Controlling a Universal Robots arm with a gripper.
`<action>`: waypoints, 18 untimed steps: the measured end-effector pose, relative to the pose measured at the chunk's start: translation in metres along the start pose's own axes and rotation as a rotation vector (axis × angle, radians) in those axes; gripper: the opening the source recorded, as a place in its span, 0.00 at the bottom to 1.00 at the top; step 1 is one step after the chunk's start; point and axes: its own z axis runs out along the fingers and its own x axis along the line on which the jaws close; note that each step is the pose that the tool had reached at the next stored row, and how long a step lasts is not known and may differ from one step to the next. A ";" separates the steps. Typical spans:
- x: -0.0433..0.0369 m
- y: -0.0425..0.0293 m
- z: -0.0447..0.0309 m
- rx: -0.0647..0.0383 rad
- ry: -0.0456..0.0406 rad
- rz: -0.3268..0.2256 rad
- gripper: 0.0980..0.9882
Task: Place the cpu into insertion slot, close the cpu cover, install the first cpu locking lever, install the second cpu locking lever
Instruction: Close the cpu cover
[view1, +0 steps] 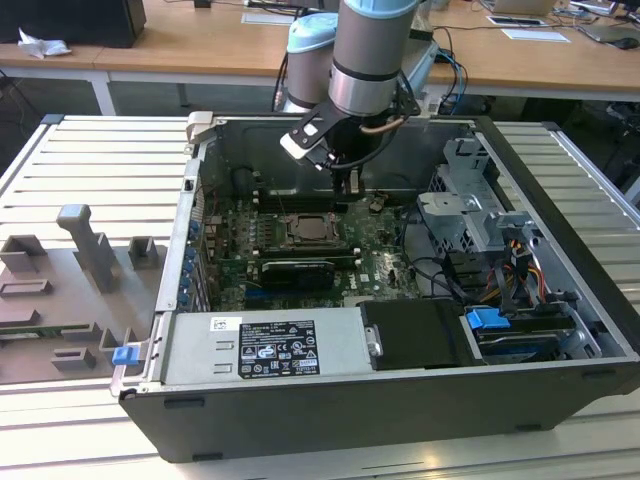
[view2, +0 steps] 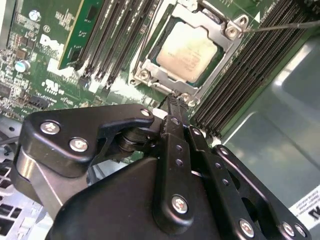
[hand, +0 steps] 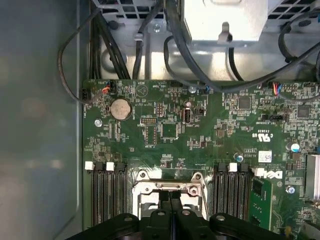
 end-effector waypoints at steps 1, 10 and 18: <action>0.0000 -0.0014 0.0015 0.000 0.0000 0.000 0.01; -0.0001 -0.0208 0.0066 0.000 -0.0001 -0.002 0.01; 0.0000 -0.0364 0.0074 0.000 0.0001 -0.003 0.01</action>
